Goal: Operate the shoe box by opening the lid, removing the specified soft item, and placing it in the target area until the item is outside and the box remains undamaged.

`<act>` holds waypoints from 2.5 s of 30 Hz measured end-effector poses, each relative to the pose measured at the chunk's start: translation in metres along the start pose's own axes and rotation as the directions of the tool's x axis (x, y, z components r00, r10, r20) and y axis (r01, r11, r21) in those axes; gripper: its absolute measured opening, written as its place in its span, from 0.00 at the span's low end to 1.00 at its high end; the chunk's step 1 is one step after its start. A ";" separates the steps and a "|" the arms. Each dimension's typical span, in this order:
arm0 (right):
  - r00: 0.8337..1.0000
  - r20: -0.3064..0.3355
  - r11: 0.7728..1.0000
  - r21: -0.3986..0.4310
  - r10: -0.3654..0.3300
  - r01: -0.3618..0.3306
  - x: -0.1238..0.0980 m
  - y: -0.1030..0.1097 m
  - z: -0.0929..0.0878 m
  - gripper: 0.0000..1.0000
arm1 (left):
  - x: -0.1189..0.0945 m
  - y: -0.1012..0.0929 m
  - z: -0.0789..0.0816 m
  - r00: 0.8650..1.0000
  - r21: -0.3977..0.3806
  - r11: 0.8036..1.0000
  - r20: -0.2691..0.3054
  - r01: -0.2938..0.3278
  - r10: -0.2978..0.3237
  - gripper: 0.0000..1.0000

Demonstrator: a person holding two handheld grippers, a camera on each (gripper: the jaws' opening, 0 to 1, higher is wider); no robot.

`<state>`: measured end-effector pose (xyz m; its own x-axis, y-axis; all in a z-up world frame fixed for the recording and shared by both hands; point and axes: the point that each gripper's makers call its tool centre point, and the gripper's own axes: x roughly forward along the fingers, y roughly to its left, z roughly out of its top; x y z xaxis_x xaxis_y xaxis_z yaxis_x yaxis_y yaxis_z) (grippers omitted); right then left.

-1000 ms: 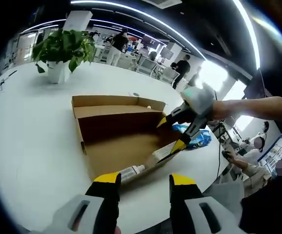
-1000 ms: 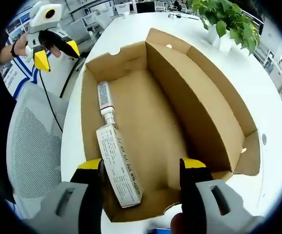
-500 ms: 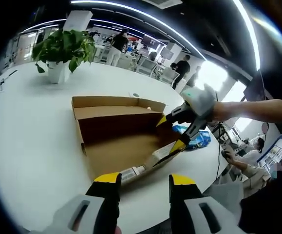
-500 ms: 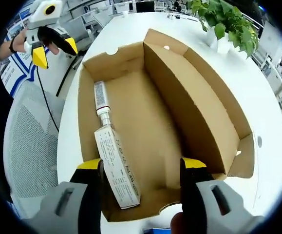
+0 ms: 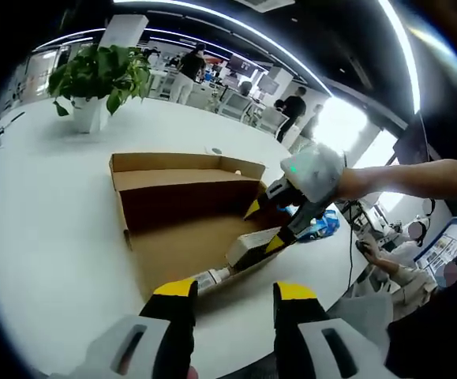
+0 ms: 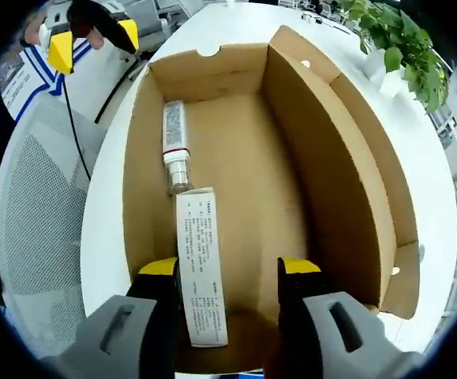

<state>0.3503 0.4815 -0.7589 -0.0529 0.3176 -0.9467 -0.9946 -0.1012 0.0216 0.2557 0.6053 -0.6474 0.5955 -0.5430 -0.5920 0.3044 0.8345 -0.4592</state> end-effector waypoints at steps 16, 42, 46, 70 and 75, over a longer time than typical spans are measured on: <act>0.999 -0.044 0.999 -0.052 -0.008 0.006 0.007 0.012 -0.003 0.19 | -0.002 0.000 -0.002 1.000 -0.018 1.000 0.002 0.009 -0.009 0.38; 0.986 0.087 0.990 0.005 -0.141 0.142 -0.041 -0.003 0.018 0.19 | 0.003 -0.019 0.003 0.999 0.064 0.997 -0.021 0.034 -0.033 0.41; 0.982 0.100 0.987 -0.002 -0.162 0.163 -0.048 -0.005 0.020 0.19 | 0.005 -0.024 -0.003 0.998 0.068 0.997 -0.038 0.045 -0.043 0.42; 0.952 0.144 0.960 -0.030 -0.271 0.278 -0.101 -0.014 0.025 0.18 | 0.005 -0.037 0.000 0.997 0.090 0.994 -0.044 0.064 -0.061 0.42; 0.943 0.146 0.952 -0.033 -0.297 0.305 -0.116 -0.016 0.020 0.18 | 0.006 -0.041 0.000 0.997 0.095 0.993 -0.045 0.071 -0.067 0.41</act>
<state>0.3708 0.4649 -0.6430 0.2330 0.4677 -0.8526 -0.9598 -0.0308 -0.2791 0.2472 0.5677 -0.6321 0.5400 -0.6012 -0.5890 0.4153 0.7990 -0.4349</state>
